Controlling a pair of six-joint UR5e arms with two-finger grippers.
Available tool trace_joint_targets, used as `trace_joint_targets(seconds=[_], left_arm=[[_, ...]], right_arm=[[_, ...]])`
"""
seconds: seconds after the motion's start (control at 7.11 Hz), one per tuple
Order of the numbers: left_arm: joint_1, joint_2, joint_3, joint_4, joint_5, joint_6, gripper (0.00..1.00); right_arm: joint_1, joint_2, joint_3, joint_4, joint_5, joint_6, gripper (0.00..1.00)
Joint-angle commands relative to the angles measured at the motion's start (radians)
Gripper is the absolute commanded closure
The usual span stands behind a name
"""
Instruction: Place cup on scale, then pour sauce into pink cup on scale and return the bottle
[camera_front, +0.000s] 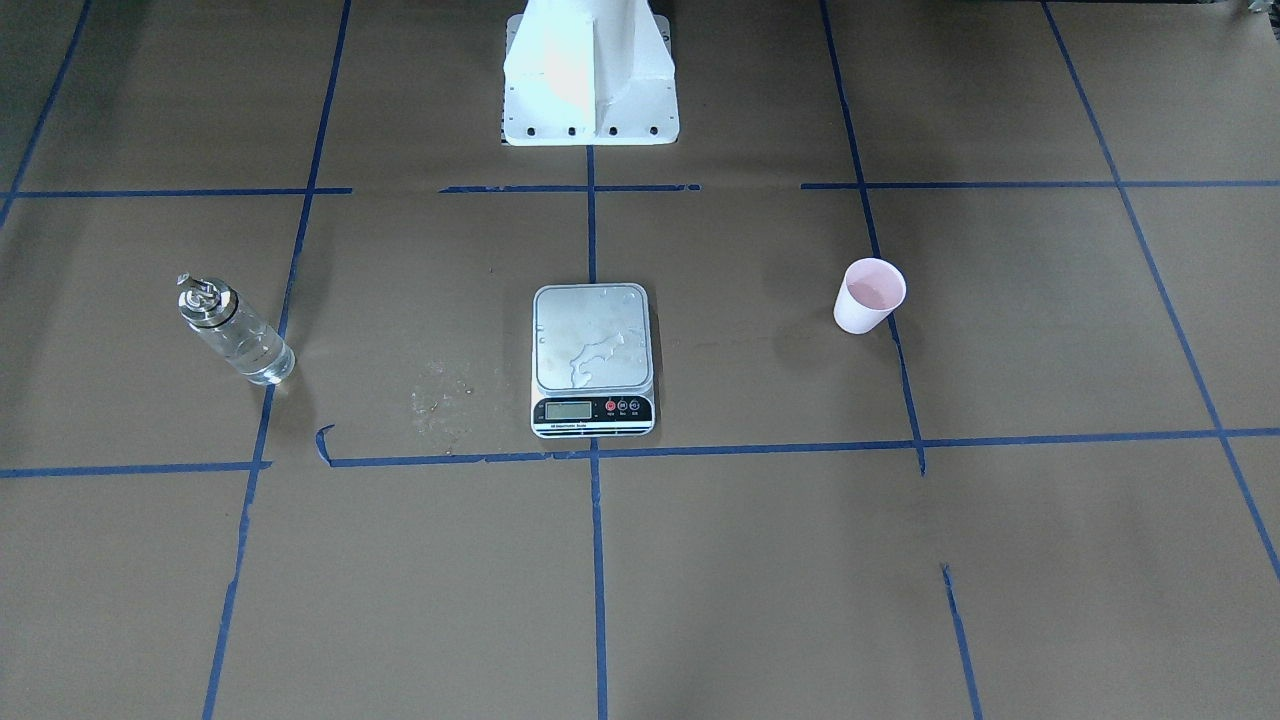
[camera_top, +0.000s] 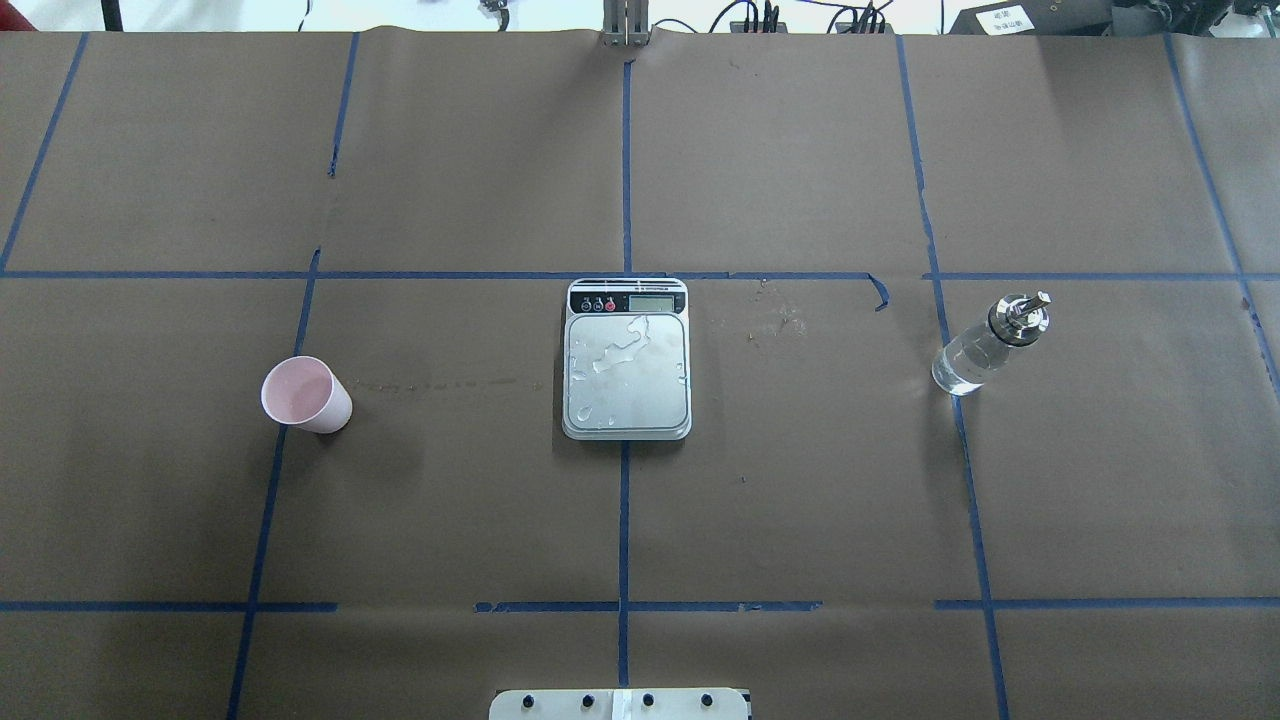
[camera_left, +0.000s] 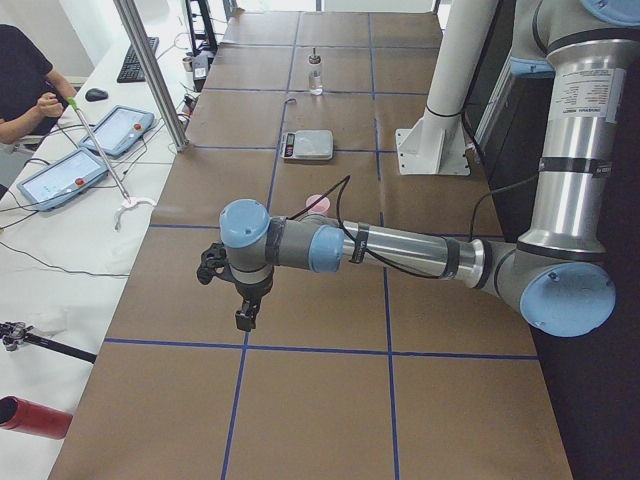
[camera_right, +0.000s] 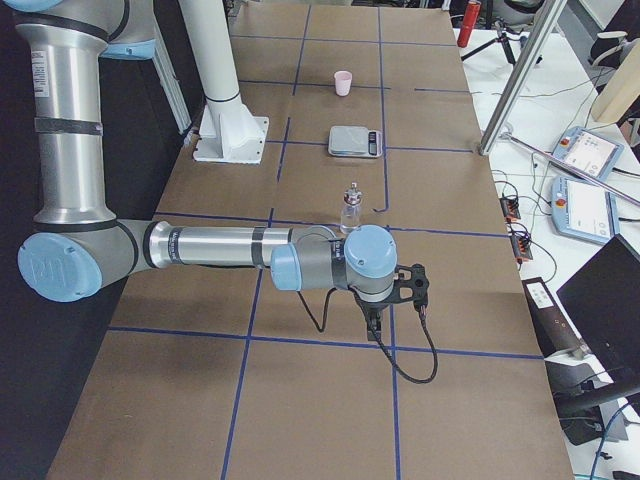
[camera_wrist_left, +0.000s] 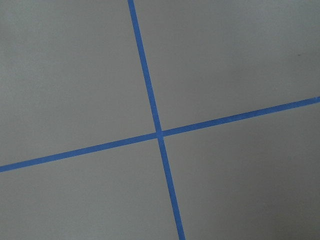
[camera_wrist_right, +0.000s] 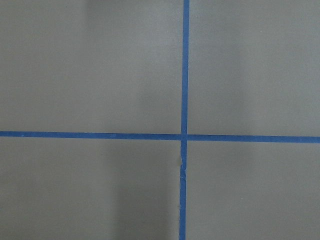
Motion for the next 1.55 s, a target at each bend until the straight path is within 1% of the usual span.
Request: trace_joint_targets(seconds=[0.0, 0.14, 0.28, 0.42, 0.56, 0.7, 0.84, 0.98, 1.13, 1.27, 1.41], left_arm=[[0.0, -0.002, -0.01, 0.002, -0.002, -0.006, 0.0], [0.003, -0.014, -0.017, 0.002, -0.006, -0.011, 0.0], [0.003, -0.062, -0.05, 0.0, -0.002, -0.014, 0.0], [0.024, -0.087, -0.06, -0.018, -0.014, -0.011, 0.0], [0.026, -0.087, -0.099, -0.073, -0.059, -0.018, 0.0], [0.046, -0.103, -0.119, -0.081, -0.186, -0.099, 0.0], [0.13, -0.141, -0.133, -0.081, -0.196, -0.16, 0.0], [0.212, -0.156, -0.171, -0.081, -0.107, -0.27, 0.0], [0.321, -0.158, -0.238, -0.081, -0.025, -0.448, 0.0], [0.392, -0.156, -0.28, -0.083, 0.007, -0.616, 0.0], [0.461, -0.153, -0.299, -0.083, 0.05, -0.752, 0.0]], right_arm=[[0.0, 0.001, 0.002, 0.0, 0.001, 0.0, 0.0], [0.0, 0.001, 0.005, 0.002, 0.001, 0.0, 0.0], [0.0, 0.001, 0.008, 0.003, 0.001, 0.0, 0.0], [0.0, 0.001, 0.01, 0.006, 0.004, 0.002, 0.0], [0.0, 0.001, 0.01, 0.008, 0.003, 0.0, 0.0], [0.0, 0.002, 0.008, 0.008, 0.001, 0.0, 0.0], [-0.001, 0.004, 0.008, 0.008, 0.003, -0.002, 0.0], [-0.001, 0.002, 0.011, 0.008, 0.001, 0.0, 0.0], [-0.001, 0.002, 0.011, 0.006, 0.001, 0.002, 0.0], [-0.001, 0.004, 0.011, 0.006, 0.001, 0.002, 0.0], [-0.005, 0.01, 0.011, 0.008, 0.001, 0.002, 0.0]])
